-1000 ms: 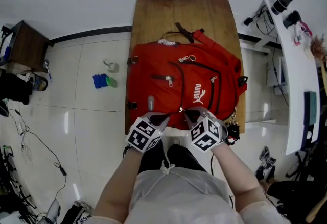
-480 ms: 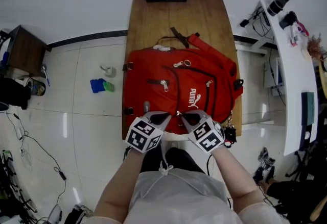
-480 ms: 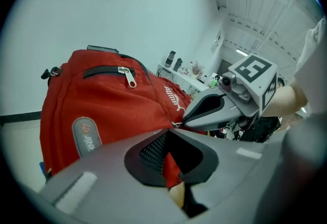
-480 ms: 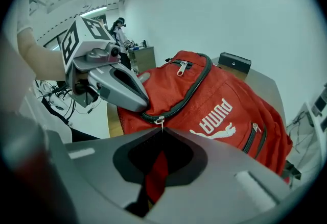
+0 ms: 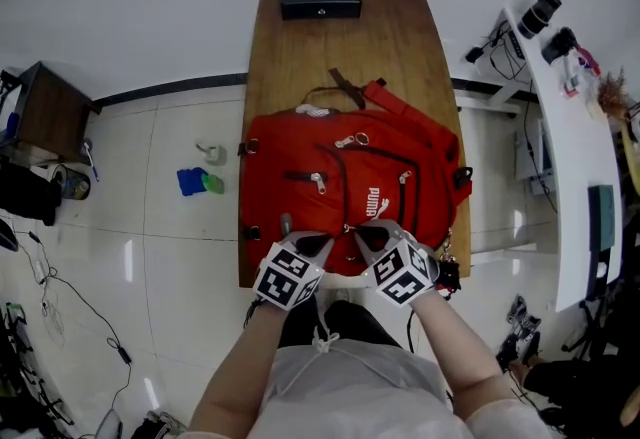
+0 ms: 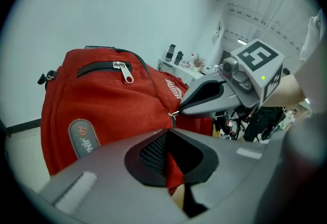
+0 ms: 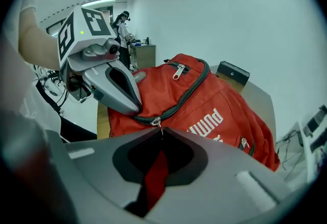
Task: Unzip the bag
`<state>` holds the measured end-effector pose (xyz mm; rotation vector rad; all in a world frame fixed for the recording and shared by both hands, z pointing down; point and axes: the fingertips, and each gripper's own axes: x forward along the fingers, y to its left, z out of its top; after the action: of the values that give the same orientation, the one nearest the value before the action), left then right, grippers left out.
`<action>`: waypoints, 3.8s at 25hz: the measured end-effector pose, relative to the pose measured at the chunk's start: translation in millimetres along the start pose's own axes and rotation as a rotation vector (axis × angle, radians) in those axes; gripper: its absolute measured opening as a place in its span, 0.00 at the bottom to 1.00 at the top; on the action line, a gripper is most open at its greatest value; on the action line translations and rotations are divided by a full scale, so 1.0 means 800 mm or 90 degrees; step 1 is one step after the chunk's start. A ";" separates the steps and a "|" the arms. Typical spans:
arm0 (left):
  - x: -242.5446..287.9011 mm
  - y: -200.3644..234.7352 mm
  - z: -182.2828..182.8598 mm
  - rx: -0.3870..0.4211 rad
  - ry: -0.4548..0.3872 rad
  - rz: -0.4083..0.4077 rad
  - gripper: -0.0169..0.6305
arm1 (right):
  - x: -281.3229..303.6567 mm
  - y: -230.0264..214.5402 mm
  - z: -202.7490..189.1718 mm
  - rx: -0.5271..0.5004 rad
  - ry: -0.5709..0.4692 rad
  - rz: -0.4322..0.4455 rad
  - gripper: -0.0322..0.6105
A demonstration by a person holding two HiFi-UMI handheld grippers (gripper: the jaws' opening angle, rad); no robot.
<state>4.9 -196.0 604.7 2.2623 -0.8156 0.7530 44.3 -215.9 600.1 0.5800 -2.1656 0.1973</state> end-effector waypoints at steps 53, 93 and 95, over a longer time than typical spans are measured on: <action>-0.071 -0.004 0.046 0.019 -0.213 0.063 0.04 | -0.124 -0.120 0.117 0.159 -0.337 -0.121 0.06; -0.332 -0.355 -0.105 0.164 -0.432 0.108 0.04 | -0.378 0.314 -0.031 0.182 -0.428 -0.136 0.06; -0.332 -0.360 -0.109 0.158 -0.433 0.114 0.04 | -0.384 0.321 -0.038 0.165 -0.424 -0.135 0.06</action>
<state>8.5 137.9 382.1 2.7359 -1.3034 0.1365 104.5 123.3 393.8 1.1446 -2.7079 0.1873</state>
